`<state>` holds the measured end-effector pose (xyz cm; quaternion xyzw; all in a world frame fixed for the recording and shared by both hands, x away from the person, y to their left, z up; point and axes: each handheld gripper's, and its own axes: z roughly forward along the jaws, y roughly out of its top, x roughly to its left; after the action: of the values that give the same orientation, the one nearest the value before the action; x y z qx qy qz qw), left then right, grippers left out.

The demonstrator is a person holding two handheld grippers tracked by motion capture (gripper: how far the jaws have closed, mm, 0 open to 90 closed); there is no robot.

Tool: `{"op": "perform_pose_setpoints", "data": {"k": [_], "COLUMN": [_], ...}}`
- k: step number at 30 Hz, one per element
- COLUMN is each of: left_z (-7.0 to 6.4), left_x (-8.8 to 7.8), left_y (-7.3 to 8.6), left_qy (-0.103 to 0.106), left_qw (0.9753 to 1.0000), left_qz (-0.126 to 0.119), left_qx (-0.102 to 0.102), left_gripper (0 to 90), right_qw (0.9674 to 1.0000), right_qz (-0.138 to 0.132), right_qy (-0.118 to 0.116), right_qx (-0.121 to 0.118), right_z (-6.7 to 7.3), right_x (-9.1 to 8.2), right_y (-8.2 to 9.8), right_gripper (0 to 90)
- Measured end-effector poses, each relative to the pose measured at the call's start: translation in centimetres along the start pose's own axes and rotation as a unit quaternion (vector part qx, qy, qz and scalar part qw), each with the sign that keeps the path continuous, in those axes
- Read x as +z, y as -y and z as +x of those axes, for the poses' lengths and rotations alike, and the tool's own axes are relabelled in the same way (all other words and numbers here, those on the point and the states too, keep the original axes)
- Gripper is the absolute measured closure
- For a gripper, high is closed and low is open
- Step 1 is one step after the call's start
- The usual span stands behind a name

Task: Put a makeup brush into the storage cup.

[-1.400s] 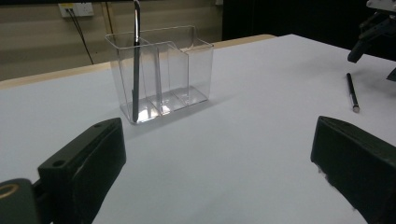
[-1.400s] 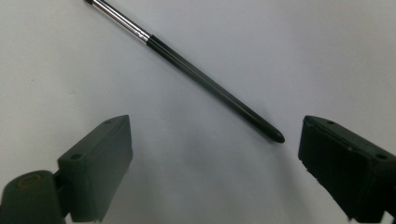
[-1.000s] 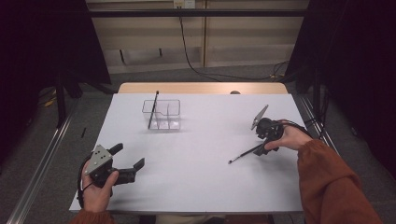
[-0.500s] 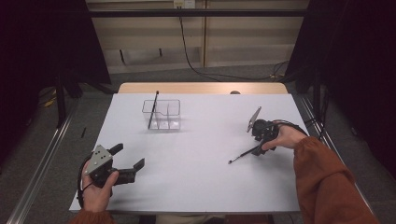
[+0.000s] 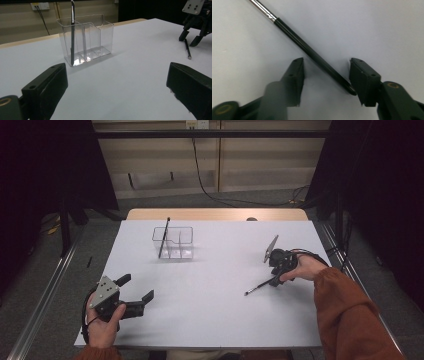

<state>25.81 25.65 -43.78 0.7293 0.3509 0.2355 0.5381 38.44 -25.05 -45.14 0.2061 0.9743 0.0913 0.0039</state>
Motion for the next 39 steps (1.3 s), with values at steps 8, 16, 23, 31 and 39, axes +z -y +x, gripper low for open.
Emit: {"op": "perform_pose_setpoints", "data": {"k": [8, 16, 23, 31, 39], "left_z": [-0.05, -0.13, -0.09, -0.08, -0.09], "left_x": [0.01, -0.05, 0.01, 0.05, 0.04], "left_y": [0.0, 0.02, 0.04, 0.04, 0.02], "left_qy": [-0.001, -0.003, -0.005, -0.004, -0.005], "left_qw": [1.0, 1.0, 1.0, 1.0, 1.0], "left_qz": [0.001, -0.001, 0.001, 0.001, 0.002], "left_qx": [0.001, 0.0, -0.001, 0.001, 0.001], "left_gripper": [3.7, 3.8, 3.8, 3.9, 3.9], "right_qw": [1.0, 0.9999, 0.9998, 0.9998, 0.9997], "right_qz": [0.001, 0.004, 0.009, 0.014, 0.003], "right_qy": [-0.002, -0.006, -0.011, -0.014, -0.02], "right_qx": [-0.008, -0.013, -0.011, -0.006, 0.011], "right_z": [0.11, 0.37, 0.45, 0.49, 0.32], "right_x": [-0.07, -0.08, -0.08, -0.1, -0.25], "right_y": [-0.02, -0.12, -0.28, -0.39, -0.08], "right_gripper": [64.2, 73.5, 80.9, 84.7, 84.8]}}
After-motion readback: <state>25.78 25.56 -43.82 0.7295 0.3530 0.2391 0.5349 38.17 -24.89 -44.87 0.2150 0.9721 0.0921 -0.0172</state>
